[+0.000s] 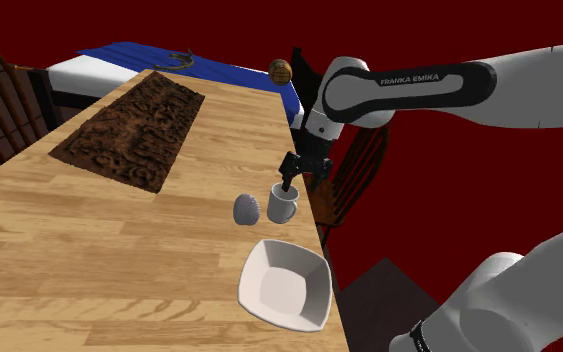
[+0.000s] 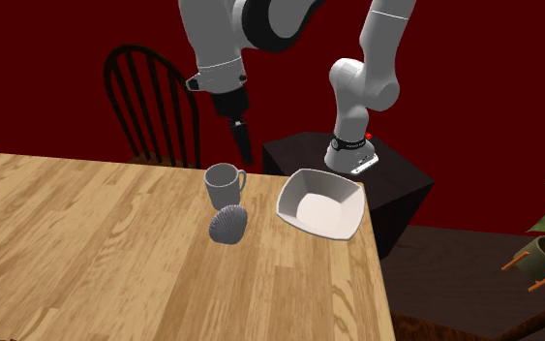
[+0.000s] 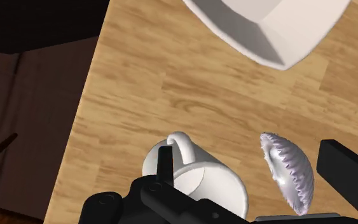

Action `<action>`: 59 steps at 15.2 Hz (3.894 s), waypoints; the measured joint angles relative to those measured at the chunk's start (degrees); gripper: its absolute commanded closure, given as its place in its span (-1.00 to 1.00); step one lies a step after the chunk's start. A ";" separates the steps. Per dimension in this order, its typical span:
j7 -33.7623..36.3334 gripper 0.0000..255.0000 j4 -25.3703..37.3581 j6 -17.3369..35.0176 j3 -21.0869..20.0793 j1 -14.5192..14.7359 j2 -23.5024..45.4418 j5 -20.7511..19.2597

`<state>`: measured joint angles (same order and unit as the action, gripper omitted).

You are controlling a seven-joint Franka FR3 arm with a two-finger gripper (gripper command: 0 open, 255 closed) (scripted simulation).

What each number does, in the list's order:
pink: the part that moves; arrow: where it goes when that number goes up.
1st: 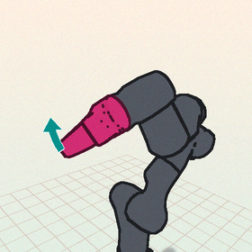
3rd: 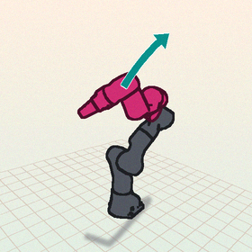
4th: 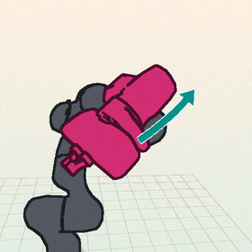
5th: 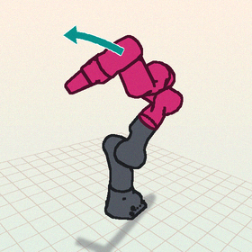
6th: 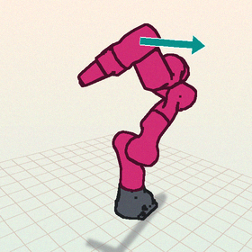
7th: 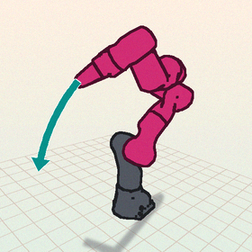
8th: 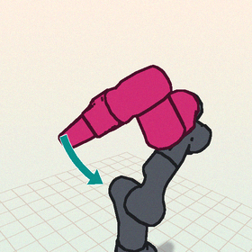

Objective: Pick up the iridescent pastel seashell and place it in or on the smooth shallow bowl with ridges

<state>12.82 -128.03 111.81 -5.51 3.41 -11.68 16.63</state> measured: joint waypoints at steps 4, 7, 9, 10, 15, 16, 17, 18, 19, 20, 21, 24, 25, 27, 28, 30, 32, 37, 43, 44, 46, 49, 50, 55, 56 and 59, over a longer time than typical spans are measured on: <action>2.51 -1.00 5.39 3.35 -0.75 0.65 8.08 2.82; 4.26 -1.00 8.97 6.42 -1.44 1.31 14.15 5.02; 5.52 -1.00 12.91 7.72 -1.89 1.75 18.16 6.35; 6.06 -1.00 14.77 8.32 -2.16 1.97 19.90 7.35; 7.80 -1.00 21.22 10.82 -2.18 3.30 27.91 14.32; 7.70 -1.00 21.07 11.53 -1.93 3.80 28.09 14.02; 7.46 -1.00 21.18 12.48 -1.76 4.30 28.47 13.88; 7.30 -1.00 21.15 12.99 -1.56 4.68 28.69 13.95; 6.74 -1.00 19.79 13.95 -1.37 4.93 27.71 14.51; 6.99 -1.00 20.08 14.40 -1.20 5.47 28.14 14.34; 6.48 -1.00 19.88 15.36 -1.06 5.77 28.12 13.91; 6.50 -1.00 20.56 18.65 -0.54 6.30 29.13 12.54; 6.73 -1.00 20.58 21.21 -0.36 6.26 29.52 11.62; 6.70 -1.00 20.00 24.99 -0.45 5.72 29.91 10.90; 6.94 1.00 19.96 23.97 -0.57 5.37 30.00 10.47; 7.80 1.00 21.21 15.70 -0.61 5.25 29.91 9.70; 8.46 1.00 21.71 13.19 -0.80 5.54 29.71 9.45; 8.65 1.00 21.56 12.29 -0.89 5.63 29.44 9.42; 18.54 -1.00 17.10 13.40 -0.68 10.20 25.75 2.95; 21.97 -1.00 15.57 13.15 -0.69 11.60 24.22 0.79; 28.39 -1.00 13.76 12.39 -0.88 13.99 22.33 -3.27; 31.14 -1.00 12.27 13.52 -1.10 15.06 22.32 -4.92; 31.42 -1.00 12.09 14.07 -1.16 15.23 22.71 -5.05; 31.56 -1.00 11.07 16.97 -1.42 15.65 24.43 -5.03; 31.55 -1.00 10.91 17.11 -1.44 15.66 24.38 -5.01; 31.53 -1.00 10.90 17.28 -1.46 15.67 24.47 -5.00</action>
<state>44.35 -117.13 129.08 -6.97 19.08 12.79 11.63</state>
